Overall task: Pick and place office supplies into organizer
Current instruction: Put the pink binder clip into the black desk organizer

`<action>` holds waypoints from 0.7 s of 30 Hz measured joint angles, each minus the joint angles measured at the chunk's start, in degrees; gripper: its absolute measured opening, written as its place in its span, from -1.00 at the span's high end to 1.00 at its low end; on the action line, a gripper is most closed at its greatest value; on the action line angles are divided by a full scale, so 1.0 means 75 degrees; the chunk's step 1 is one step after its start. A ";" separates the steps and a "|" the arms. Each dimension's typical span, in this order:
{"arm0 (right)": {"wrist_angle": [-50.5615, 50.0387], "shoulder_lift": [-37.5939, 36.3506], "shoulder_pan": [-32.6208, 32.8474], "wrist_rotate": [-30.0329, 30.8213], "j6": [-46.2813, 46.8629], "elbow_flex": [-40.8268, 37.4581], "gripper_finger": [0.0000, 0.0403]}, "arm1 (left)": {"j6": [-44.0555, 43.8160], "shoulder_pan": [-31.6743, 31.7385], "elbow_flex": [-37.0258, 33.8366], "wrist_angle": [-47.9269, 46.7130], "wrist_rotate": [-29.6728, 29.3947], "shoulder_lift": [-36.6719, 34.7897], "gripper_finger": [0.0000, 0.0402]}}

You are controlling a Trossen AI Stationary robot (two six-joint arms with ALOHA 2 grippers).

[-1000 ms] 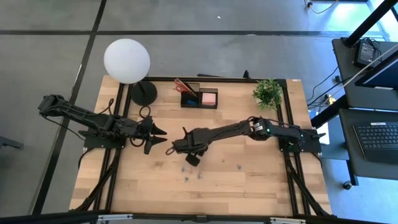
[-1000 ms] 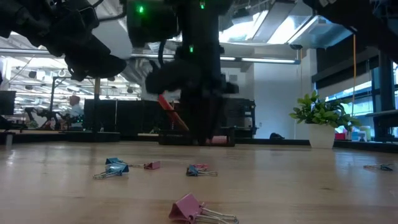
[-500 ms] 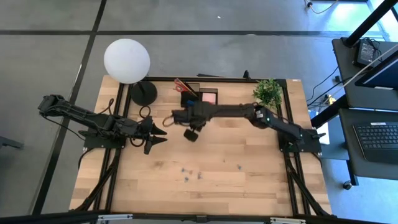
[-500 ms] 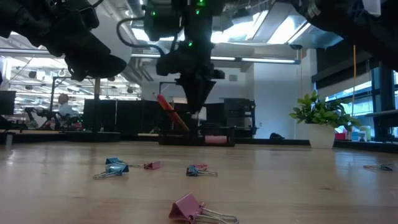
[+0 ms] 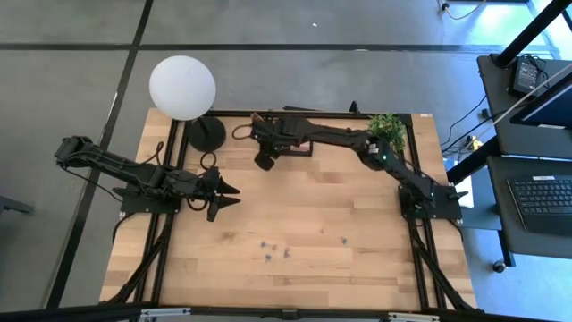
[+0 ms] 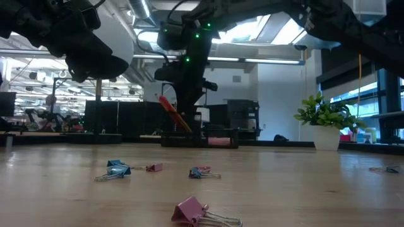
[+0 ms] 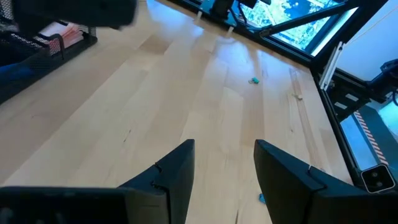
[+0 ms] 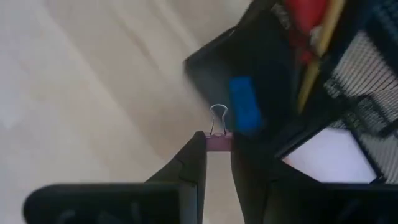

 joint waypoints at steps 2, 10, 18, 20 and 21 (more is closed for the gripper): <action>0.0154 0.0000 -0.0118 0.0001 -0.0028 0.0000 0.68 | 0.0000 0.0000 0.0000 0.0003 -0.0003 0.0000 0.21; 0.0458 -0.0003 -0.0498 0.0000 -0.0148 -0.0190 0.68 | 0.0000 0.0000 0.0000 0.0000 -0.0003 0.0000 0.21; 0.0754 0.0117 -0.0624 0.0000 -0.0218 -0.0601 0.68 | 0.0000 0.0000 0.0000 0.0000 -0.0006 0.0000 0.21; 0.0994 0.0117 -0.0624 0.0000 -0.0212 -0.0790 0.68 | 0.0000 0.0000 0.0000 -0.0003 -0.0006 -0.0002 0.21; 0.0971 0.0117 -0.0624 0.0000 -0.0214 -0.0863 0.68 | 0.0000 0.0000 0.0000 0.0000 -0.0006 0.0000 0.21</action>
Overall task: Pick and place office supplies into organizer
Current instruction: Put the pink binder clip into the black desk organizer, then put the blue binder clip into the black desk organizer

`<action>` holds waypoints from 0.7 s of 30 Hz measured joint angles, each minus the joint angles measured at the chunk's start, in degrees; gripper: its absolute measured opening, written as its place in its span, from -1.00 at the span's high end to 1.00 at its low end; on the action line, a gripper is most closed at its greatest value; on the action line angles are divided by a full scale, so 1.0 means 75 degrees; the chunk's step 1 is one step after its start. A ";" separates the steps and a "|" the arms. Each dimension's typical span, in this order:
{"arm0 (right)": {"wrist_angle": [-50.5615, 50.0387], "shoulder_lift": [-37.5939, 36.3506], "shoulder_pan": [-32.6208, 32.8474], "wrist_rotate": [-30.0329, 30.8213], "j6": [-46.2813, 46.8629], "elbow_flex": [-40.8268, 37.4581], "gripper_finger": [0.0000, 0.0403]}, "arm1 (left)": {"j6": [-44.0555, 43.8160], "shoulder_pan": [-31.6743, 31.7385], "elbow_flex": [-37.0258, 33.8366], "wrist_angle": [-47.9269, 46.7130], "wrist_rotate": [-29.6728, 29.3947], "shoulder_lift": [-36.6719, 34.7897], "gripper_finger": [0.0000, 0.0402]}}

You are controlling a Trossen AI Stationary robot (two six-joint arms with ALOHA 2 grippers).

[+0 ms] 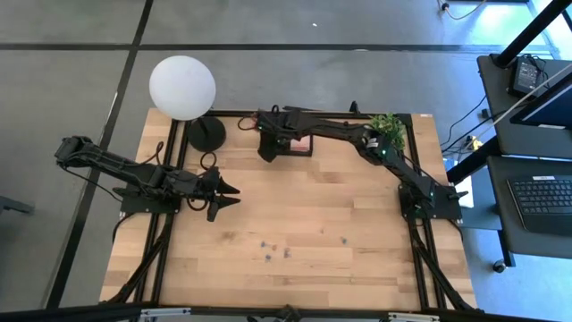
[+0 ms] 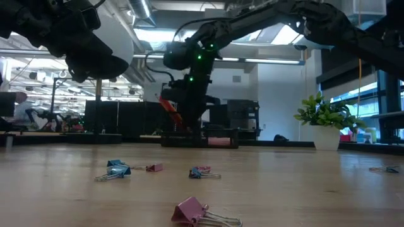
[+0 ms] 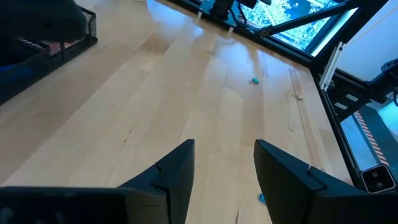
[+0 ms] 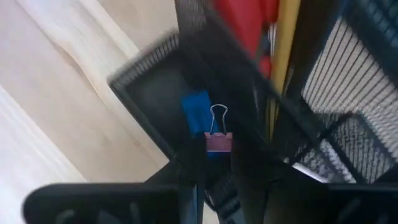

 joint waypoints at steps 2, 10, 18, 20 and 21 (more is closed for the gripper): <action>0.0033 0.0000 0.0000 0.0000 0.0003 -0.0139 0.68 | 0.0003 0.0000 0.0000 -0.0003 -0.0039 0.0000 0.21; 0.0290 0.0003 0.0000 0.0003 0.0008 -0.0434 0.67 | 0.0003 0.0000 0.0000 0.0000 -0.0201 -0.0003 0.21; 0.0493 0.0003 0.0000 0.0003 0.0008 -0.0434 0.51 | 0.0003 0.0000 0.0000 -0.0003 -0.0201 0.0000 0.21; 0.0494 0.0003 0.0000 0.0003 0.0008 -0.0434 0.47 | 0.0003 0.0000 0.0000 -0.0003 -0.0201 0.0000 0.21; 0.0493 0.0003 0.0000 0.0003 0.0008 -0.0434 0.45 | 0.0003 0.0000 0.0000 -0.0003 -0.0201 0.0000 0.21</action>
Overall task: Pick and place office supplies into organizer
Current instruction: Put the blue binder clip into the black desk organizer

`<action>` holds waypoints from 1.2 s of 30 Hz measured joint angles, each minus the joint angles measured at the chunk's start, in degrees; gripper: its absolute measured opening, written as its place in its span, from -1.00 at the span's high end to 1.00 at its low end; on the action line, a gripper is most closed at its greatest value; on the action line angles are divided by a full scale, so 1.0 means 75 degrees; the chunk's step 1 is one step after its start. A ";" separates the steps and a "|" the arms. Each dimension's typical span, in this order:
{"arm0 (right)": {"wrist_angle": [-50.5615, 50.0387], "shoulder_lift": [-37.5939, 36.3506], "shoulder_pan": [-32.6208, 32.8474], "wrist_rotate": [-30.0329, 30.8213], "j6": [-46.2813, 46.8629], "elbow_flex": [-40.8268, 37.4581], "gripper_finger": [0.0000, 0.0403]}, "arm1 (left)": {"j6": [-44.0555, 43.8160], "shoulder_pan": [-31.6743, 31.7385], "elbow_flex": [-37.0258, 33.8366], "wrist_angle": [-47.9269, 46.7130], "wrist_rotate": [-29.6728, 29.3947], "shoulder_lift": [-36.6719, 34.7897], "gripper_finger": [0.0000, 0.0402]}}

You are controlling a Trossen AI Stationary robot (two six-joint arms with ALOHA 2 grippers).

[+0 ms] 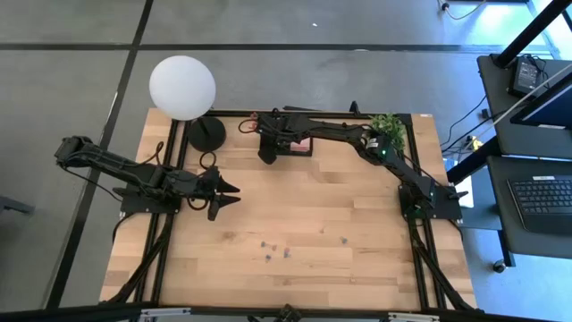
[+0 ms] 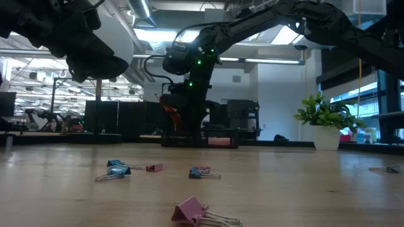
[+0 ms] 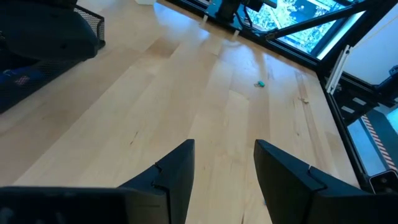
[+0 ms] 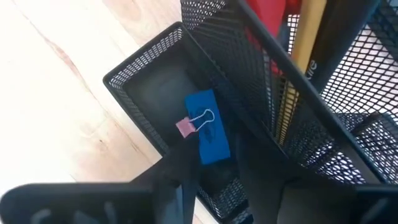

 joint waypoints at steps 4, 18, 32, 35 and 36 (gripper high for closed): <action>-0.0003 0.0000 0.0000 0.0000 0.0005 0.0000 0.37 | 0.0000 0.0000 0.0000 0.0000 0.0000 -0.0003 0.21; -0.2297 -0.0091 0.0445 -0.1034 0.0909 0.1286 0.33 | 0.0000 0.0000 0.0000 -0.0003 0.0012 -0.0002 0.21; -0.3381 -0.0236 0.2907 -0.1361 0.2256 0.1172 0.33 | 0.0000 0.0000 0.0003 -0.0006 0.0026 0.0000 0.21; -0.3235 -0.0236 0.3362 -0.1362 0.2517 0.1172 0.33 | 0.0000 0.0000 0.0003 -0.0006 0.0034 0.0000 0.21; -0.3237 -0.0236 0.3501 -0.1361 0.2645 0.1172 0.33 | 0.0000 0.0000 0.0003 -0.0009 0.0035 -0.0002 0.21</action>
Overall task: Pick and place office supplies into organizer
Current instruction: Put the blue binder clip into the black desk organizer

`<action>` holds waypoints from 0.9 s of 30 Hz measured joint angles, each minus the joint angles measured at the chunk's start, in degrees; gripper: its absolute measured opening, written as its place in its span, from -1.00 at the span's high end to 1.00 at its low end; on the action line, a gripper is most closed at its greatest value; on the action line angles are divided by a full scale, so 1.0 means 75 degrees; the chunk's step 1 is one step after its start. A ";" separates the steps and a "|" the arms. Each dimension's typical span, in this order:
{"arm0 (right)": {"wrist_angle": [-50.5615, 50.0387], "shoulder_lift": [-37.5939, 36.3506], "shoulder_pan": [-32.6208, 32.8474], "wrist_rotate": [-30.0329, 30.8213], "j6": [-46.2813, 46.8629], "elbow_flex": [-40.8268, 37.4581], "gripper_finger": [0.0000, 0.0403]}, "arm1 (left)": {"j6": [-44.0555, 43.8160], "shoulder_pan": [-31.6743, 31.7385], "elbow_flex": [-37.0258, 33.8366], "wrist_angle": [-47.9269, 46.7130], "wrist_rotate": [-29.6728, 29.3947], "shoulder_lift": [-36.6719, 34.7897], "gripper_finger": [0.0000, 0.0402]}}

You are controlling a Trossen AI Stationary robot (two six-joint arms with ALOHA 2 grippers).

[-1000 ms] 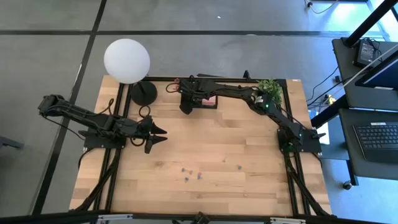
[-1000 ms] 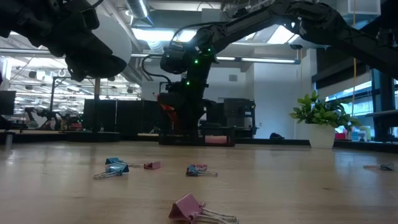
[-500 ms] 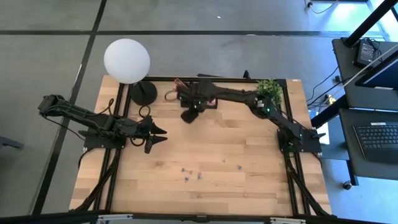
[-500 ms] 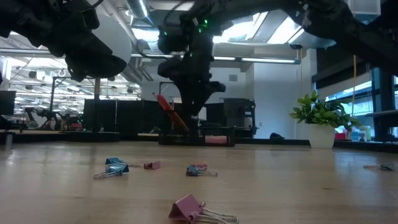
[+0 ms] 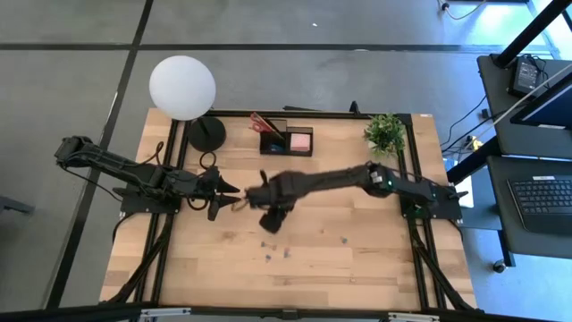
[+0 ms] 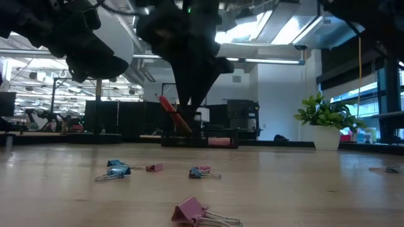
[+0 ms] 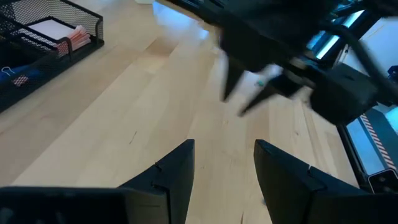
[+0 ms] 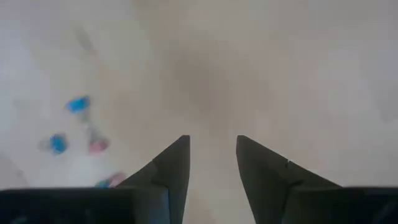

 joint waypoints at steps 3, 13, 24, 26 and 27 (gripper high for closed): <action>-0.0003 0.0000 0.0402 -0.0005 0.0324 0.0000 0.33 | 0.0000 0.0000 0.0000 0.0003 0.0000 0.0000 0.21; 0.1829 -0.0003 0.1224 0.0029 -0.0377 0.0000 0.33 | 0.0000 0.0000 0.0000 0.0003 0.0293 0.0001 0.21; 0.2645 -0.0003 0.1411 0.0939 -0.2048 0.0000 0.33 | 0.0000 0.0000 0.0000 0.0003 0.0784 0.0000 0.21; 0.2644 0.0005 0.1433 0.1027 -0.2499 0.0000 0.33 | 0.0000 0.0000 0.0000 0.0001 0.0784 0.0001 0.21; 0.2641 0.0022 0.1436 0.1033 -0.2623 0.0000 0.33 | 0.0000 0.0000 0.0000 0.0003 0.0784 0.0001 0.21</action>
